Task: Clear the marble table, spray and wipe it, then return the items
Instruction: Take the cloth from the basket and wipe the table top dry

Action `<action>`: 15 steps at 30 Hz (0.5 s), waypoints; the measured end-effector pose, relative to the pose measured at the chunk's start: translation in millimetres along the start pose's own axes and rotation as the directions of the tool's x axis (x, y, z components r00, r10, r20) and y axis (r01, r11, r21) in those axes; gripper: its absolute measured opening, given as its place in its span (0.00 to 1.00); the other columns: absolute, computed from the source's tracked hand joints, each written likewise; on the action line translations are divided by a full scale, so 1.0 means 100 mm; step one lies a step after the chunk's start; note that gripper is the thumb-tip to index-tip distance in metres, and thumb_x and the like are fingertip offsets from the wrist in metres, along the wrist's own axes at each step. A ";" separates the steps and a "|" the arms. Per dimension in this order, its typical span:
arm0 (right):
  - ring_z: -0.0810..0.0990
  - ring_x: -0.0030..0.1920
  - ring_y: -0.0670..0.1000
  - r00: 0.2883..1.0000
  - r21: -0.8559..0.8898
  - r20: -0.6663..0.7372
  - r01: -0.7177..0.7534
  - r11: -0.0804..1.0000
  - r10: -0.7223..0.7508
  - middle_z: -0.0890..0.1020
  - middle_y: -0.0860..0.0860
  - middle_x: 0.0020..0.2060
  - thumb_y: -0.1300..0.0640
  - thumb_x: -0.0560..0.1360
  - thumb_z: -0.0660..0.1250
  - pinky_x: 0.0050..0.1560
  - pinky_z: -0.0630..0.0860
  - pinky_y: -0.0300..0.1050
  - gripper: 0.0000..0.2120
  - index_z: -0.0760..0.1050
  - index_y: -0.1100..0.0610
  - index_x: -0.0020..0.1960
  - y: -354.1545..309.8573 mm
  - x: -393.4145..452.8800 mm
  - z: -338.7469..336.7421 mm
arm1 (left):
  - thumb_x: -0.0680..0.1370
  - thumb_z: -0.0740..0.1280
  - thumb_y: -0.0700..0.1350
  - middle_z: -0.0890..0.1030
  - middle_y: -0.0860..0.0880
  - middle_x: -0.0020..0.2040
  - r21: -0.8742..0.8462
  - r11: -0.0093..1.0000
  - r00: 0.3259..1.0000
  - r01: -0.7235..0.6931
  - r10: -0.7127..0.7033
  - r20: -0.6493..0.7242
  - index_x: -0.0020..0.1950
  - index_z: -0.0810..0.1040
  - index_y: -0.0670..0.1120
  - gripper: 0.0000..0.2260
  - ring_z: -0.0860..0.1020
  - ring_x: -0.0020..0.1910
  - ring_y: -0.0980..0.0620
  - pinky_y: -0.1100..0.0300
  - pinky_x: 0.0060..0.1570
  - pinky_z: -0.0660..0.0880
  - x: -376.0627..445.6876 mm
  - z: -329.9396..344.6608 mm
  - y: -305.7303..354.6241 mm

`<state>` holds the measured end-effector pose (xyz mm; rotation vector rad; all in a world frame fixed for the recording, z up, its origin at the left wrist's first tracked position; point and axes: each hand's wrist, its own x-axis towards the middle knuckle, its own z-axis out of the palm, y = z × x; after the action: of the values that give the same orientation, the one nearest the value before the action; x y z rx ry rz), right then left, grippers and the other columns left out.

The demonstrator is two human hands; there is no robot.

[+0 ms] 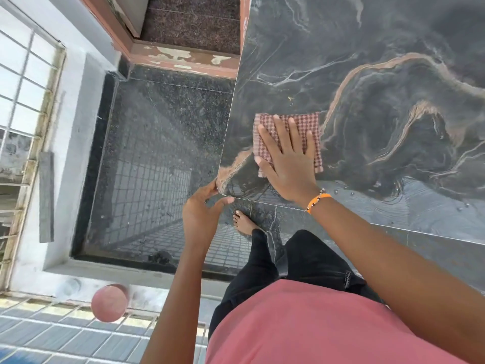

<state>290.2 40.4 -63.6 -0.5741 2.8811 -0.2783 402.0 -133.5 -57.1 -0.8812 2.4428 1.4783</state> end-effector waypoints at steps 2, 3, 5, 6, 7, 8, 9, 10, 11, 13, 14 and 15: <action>0.51 0.77 0.56 0.998 -0.021 0.004 0.059 0.998 -0.059 0.53 0.51 0.77 0.40 0.78 0.47 0.72 0.46 0.63 0.28 0.52 0.45 0.76 -0.12 0.42 -0.04 | 0.69 0.75 0.46 0.79 0.61 0.49 0.025 1.000 1.000 0.012 -0.012 0.003 0.62 0.77 0.50 0.22 0.72 0.43 0.80 0.84 0.38 0.66 -0.01 0.00 0.02; 0.51 0.77 0.56 0.998 -0.020 0.010 0.068 0.997 -0.068 0.53 0.50 0.77 0.40 0.79 0.49 0.72 0.46 0.63 0.27 0.53 0.45 0.76 -0.16 0.64 -0.08 | 0.69 0.75 0.46 0.78 0.62 0.49 0.031 0.999 1.000 0.016 -0.017 0.007 0.63 0.77 0.51 0.22 0.72 0.43 0.79 0.83 0.37 0.66 -0.01 0.00 0.02; 0.51 0.77 0.55 0.997 -0.018 0.016 0.074 0.997 -0.074 0.53 0.50 0.77 0.41 0.79 0.50 0.72 0.46 0.62 0.26 0.54 0.45 0.76 -0.21 0.98 -0.14 | 0.70 0.74 0.44 0.78 0.63 0.50 0.016 0.999 0.999 0.033 -0.033 0.023 0.64 0.75 0.52 0.23 0.73 0.45 0.76 0.82 0.40 0.65 -0.02 0.00 0.02; 0.51 0.77 0.55 0.996 -0.025 0.016 0.091 0.996 -0.090 0.53 0.50 0.77 0.42 0.79 0.51 0.72 0.46 0.62 0.26 0.54 0.45 0.76 -0.23 1.05 -0.14 | 0.71 0.73 0.42 0.78 0.63 0.51 -0.003 0.999 0.999 0.039 -0.039 0.031 0.65 0.74 0.51 0.24 0.73 0.47 0.75 0.81 0.43 0.65 -0.03 0.01 0.01; 0.51 0.77 0.55 0.993 -0.034 0.020 0.120 0.992 -0.119 0.54 0.50 0.77 0.42 0.79 0.51 0.72 0.46 0.62 0.26 0.55 0.45 0.75 -0.25 1.05 -0.13 | 0.72 0.72 0.39 0.78 0.62 0.53 -0.030 0.998 0.998 0.047 -0.046 0.038 0.67 0.73 0.50 0.24 0.73 0.48 0.74 0.80 0.44 0.66 -0.05 0.02 0.00; 0.51 0.77 0.55 0.987 -0.043 0.022 0.163 0.986 -0.162 0.54 0.50 0.77 0.42 0.79 0.51 0.73 0.46 0.62 0.26 0.55 0.45 0.76 -0.26 1.00 -0.12 | 0.72 0.71 0.35 0.78 0.60 0.55 -0.071 0.996 0.997 0.061 -0.058 0.042 0.68 0.72 0.48 0.25 0.73 0.50 0.73 0.80 0.44 0.68 -0.08 0.05 -0.01; 0.51 0.77 0.56 0.977 -0.047 0.026 0.213 0.976 -0.212 0.54 0.50 0.77 0.42 0.79 0.51 0.73 0.45 0.62 0.26 0.55 0.46 0.76 -0.29 0.90 -0.09 | 0.73 0.69 0.32 0.78 0.57 0.58 -0.128 0.988 0.996 0.084 -0.079 0.045 0.69 0.71 0.47 0.26 0.73 0.51 0.71 0.79 0.43 0.70 -0.11 0.07 -0.02; 0.51 0.77 0.56 0.965 -0.040 0.037 0.260 0.965 -0.259 0.54 0.50 0.77 0.42 0.79 0.51 0.73 0.45 0.62 0.27 0.55 0.46 0.76 -0.35 0.77 -0.06 | 0.73 0.66 0.29 0.77 0.54 0.60 -0.194 0.975 0.993 0.112 -0.105 0.046 0.70 0.69 0.46 0.26 0.74 0.51 0.70 0.78 0.43 0.71 -0.14 0.10 -0.02; 0.51 0.77 0.56 0.952 -0.026 0.049 0.305 0.952 -0.304 0.55 0.50 0.77 0.42 0.79 0.51 0.73 0.44 0.61 0.27 0.55 0.47 0.76 -0.42 0.61 -0.02 | 0.74 0.64 0.27 0.77 0.52 0.61 -0.259 0.955 0.990 0.142 -0.135 0.044 0.70 0.69 0.45 0.26 0.75 0.51 0.68 0.77 0.42 0.73 -0.17 0.13 -0.01; 0.52 0.77 0.55 0.915 0.013 0.079 0.396 0.918 -0.396 0.56 0.50 0.77 0.42 0.78 0.52 0.73 0.44 0.61 0.27 0.56 0.47 0.75 -0.56 0.25 0.04 | 0.74 0.60 0.25 0.78 0.50 0.59 -0.348 0.920 0.983 0.179 -0.178 0.035 0.68 0.71 0.43 0.25 0.77 0.50 0.66 0.75 0.42 0.74 -0.23 0.19 -0.01; 0.52 0.77 0.55 0.893 0.025 0.102 0.438 0.899 -0.438 0.56 0.50 0.77 0.42 0.78 0.52 0.74 0.45 0.61 0.27 0.56 0.47 0.75 -0.61 0.08 0.07 | 0.75 0.60 0.26 0.80 0.50 0.57 -0.364 0.914 0.983 0.178 -0.180 0.031 0.66 0.74 0.42 0.23 0.78 0.50 0.64 0.73 0.43 0.75 -0.27 0.21 0.00; 0.51 0.77 0.55 0.875 0.025 0.127 0.469 0.883 -0.468 0.55 0.50 0.77 0.42 0.78 0.52 0.74 0.45 0.60 0.27 0.55 0.47 0.76 -0.62 -0.08 0.10 | 0.75 0.60 0.27 0.81 0.50 0.55 -0.374 0.912 0.984 0.171 -0.173 0.028 0.63 0.76 0.42 0.20 0.79 0.52 0.60 0.71 0.45 0.76 -0.31 0.23 0.01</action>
<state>321.8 -14.1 -58.1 -1.2449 2.5784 -0.2848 423.2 -101.0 -55.3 -1.1358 2.0492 1.9078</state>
